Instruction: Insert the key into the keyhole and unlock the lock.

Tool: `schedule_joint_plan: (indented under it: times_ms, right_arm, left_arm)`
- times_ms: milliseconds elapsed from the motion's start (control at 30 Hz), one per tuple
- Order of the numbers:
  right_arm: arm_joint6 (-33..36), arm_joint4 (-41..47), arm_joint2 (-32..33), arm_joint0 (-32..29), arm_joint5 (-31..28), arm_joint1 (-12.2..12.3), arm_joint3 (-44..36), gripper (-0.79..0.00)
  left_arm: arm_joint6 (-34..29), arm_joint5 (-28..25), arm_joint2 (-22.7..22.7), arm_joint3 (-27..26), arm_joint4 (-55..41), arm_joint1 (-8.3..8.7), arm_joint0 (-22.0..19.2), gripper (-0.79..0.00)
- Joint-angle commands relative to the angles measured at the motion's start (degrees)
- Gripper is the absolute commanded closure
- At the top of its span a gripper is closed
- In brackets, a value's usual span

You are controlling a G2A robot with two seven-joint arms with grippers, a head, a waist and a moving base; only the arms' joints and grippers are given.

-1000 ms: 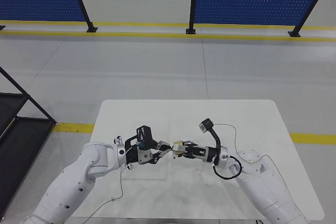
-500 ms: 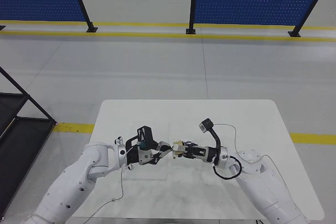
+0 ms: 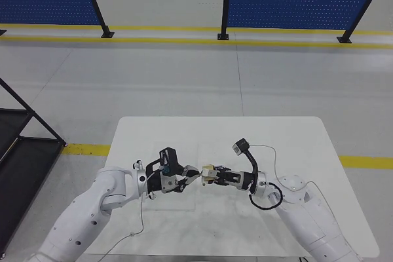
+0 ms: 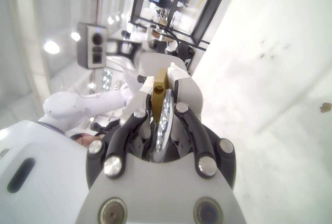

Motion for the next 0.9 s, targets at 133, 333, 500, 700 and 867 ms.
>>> schedule_joint_plan:
  times_ms: [133, 333, 500, 700, 867]
  right_arm:
    - [0.0, 0.0, 0.0, 0.0, 0.0, 0.0, 0.0, 0.0]
    - [0.0, 0.0, 0.0, 0.0, 0.0, 0.0, 0.0, 0.0]
    - [0.0, 0.0, 0.0, 0.0, 0.0, 0.0, 0.0, 0.0]
    - [0.0, 0.0, 0.0, 0.0, 0.0, 0.0, 0.0, 0.0]
    - [0.0, 0.0, 0.0, 0.0, 0.0, 0.0, 0.0, 0.0]
  left_arm:
    - [0.1, 0.0, -0.2, 0.0, -0.2, 0.03, 0.4, 0.0]
    - [0.4, 0.0, -0.3, 0.1, 0.1, 0.03, 0.7, 0.0]
    - [0.6, 0.2, -0.2, 0.2, 0.5, 0.01, 0.9, 0.0]
    - [0.9, 0.3, -0.1, 0.4, 0.9, -0.02, 1.0, 0.0]
    - [0.5, 0.3, -0.7, 0.5, 0.2, 0.03, 0.9, 0.0]
